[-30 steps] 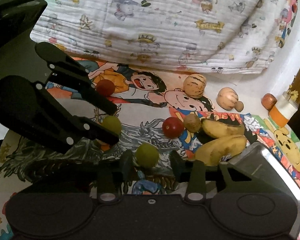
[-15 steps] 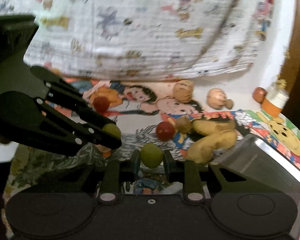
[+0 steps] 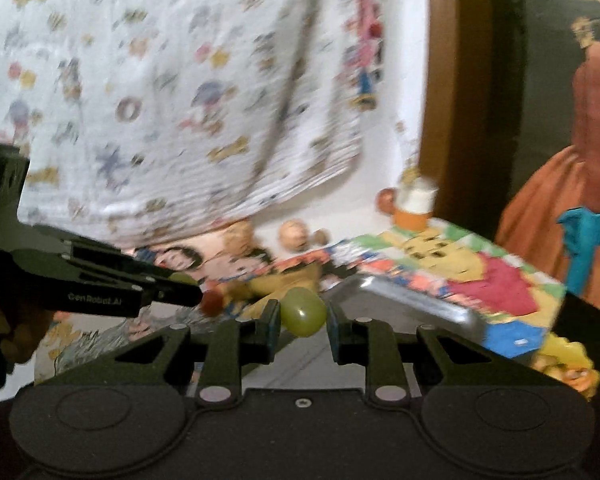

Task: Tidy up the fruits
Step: 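Carry the grape into the metal tray with the right tool while the left tool drops its grape there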

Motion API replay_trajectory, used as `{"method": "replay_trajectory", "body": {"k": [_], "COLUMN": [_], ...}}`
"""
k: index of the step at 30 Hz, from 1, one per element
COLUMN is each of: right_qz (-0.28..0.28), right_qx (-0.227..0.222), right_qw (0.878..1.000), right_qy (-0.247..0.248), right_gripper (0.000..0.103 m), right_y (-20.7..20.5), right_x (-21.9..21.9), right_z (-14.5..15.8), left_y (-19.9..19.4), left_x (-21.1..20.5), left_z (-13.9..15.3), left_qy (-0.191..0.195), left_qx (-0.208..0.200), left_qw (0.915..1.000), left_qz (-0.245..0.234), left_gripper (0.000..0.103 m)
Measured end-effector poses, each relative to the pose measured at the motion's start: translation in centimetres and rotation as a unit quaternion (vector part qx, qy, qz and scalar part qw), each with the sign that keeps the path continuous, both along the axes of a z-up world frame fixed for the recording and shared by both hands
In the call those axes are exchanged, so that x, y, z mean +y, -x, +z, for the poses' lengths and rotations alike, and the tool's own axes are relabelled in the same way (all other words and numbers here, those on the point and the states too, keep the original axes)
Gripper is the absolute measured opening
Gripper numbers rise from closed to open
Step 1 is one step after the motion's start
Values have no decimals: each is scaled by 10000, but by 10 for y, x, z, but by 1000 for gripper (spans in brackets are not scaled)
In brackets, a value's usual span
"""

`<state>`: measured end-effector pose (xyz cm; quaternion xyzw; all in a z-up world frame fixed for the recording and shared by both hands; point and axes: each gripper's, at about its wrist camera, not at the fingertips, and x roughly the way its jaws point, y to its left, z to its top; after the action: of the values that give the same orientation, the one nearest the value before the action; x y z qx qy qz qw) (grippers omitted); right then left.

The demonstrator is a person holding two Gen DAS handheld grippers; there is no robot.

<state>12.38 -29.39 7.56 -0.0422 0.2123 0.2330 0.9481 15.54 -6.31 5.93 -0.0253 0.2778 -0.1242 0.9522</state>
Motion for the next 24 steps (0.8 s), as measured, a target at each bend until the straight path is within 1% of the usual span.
{"method": "replay_trajectory", "body": {"k": [4,6,9,11,13,16,20,24], "right_qz": [-188,-272,-330,-383,-471,-553,-614,-665], "right_qx": [-201,-265,-197,-71,35,216,520,833], "right_qw": [9996,9992,9991,9990,9988,9982,9967,9943], "right_qy": [-54,-120,-173,-200,-134,-81,-52,-91], "right_gripper": [27,27,27,27,27,27,27,27], "right_y": [0,-8,-29,-48,-69,-101,-142,-172], "right_x": [-26,-36,-46,-50,-50,-48,-44,-41], "right_z": [34,49,59,57,49,28,-8,-45], "left_y": [-5,-12,-26,-39,-55,-81,-120,-157], "left_x": [-23,-33,-42,-47,-53,-58,-64,-69], "left_z": [17,25,35,38,37,30,14,-5], "left_qy": [79,114,308,338,307,269,193,143], "left_qx": [-176,-206,-214,-229,-183,-63,163,387], "left_qw": [9998,9997,9993,9992,9994,9996,9997,9991], "left_qz": [-67,-81,-58,-21,36,81,59,21], "left_gripper": [27,27,27,27,27,27,27,27]}}
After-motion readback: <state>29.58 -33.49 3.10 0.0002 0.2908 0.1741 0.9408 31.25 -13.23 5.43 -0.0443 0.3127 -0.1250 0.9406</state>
